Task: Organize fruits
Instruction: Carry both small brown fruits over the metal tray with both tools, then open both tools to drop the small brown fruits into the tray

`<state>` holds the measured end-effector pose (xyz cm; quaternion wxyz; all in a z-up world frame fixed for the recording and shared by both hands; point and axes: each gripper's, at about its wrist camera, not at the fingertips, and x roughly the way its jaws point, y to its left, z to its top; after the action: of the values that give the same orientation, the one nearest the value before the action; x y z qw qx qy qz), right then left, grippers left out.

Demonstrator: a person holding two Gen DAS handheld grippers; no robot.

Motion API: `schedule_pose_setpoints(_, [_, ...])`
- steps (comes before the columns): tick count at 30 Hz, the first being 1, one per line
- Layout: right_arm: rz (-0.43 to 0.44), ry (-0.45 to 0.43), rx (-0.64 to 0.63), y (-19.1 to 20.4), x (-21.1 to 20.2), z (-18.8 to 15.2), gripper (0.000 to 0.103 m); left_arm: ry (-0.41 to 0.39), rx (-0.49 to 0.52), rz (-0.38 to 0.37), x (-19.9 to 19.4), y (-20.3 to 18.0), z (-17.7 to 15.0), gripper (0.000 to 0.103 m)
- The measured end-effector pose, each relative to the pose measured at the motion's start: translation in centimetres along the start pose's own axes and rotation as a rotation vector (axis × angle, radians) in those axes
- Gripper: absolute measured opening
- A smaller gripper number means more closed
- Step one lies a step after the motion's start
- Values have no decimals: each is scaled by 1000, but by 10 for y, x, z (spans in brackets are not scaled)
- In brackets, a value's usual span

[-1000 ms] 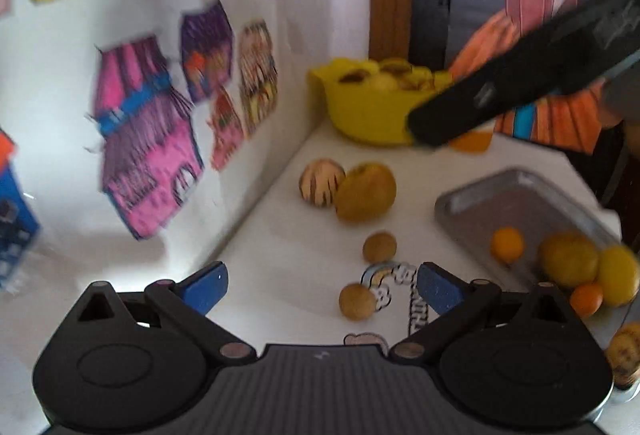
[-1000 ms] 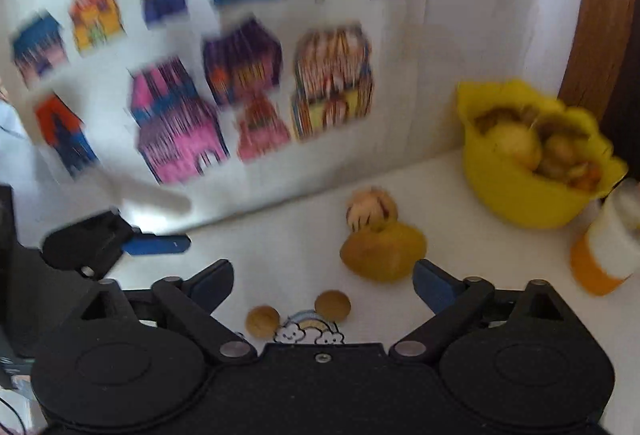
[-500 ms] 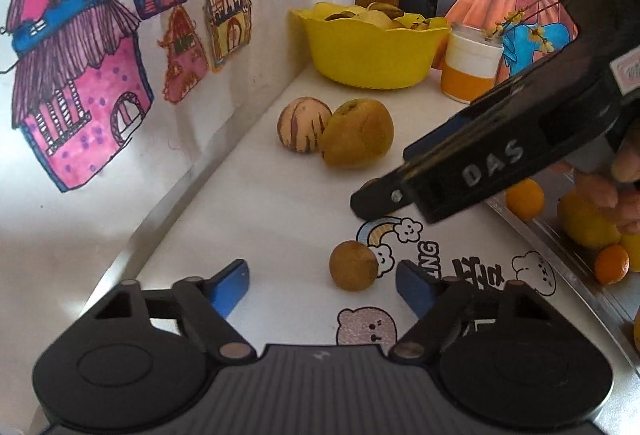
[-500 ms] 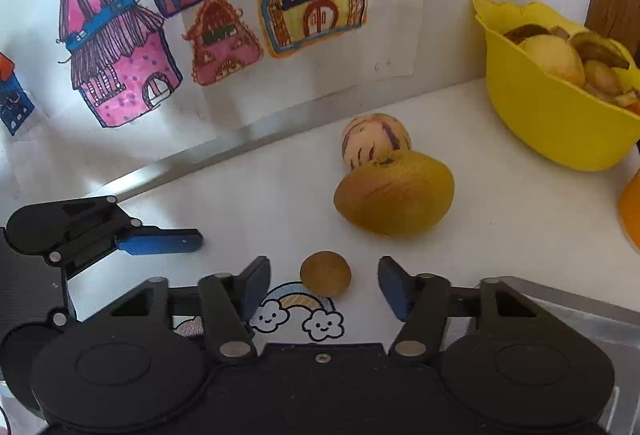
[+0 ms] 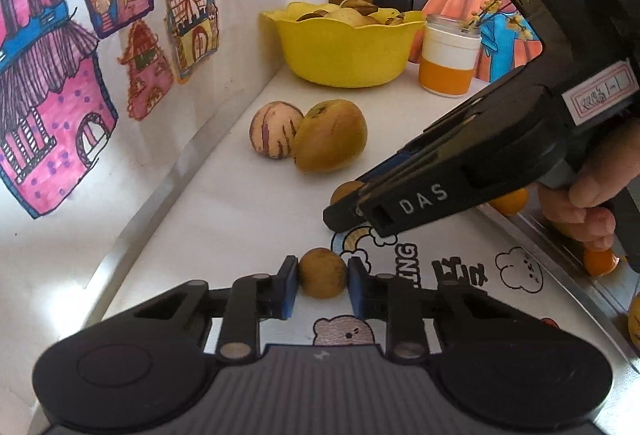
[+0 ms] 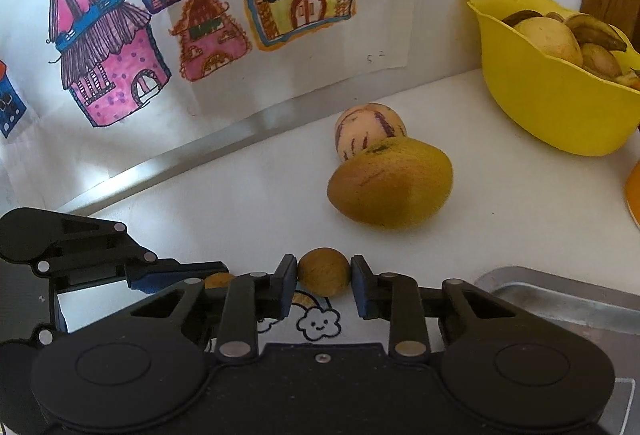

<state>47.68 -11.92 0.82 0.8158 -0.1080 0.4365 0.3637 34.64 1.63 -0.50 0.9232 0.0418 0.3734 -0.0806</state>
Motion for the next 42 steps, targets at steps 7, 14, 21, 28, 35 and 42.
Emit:
schedule_pose_setpoints(7, [-43,-83,62,-28,-44,-5,31,8,-13,-7,2,-5,10,29])
schedule_pose_setpoints(14, [-161,-144,157,-71,-89,-20,31,-38,-47,-19,1,-24,35,29])
schedule_pose_setpoints(21, [-239,-152,215,-101,-112,-57,31,-86,-53,-81,12,-59,68,29])
schedule_pose_setpoints(28, [-261,-132,235,-118,-108,-82,31,-94,-16,-103,36,-92,89,29])
schedule_pose_setpoints(35, [-264,-117,246,-127,-104,-94,31,-47,4,-116,60,-106,88,29])
schedule_pose_setpoints(42, [-266,-109,262,-127,-100,-97,31,-18,4,-126,74,-106,88,29])
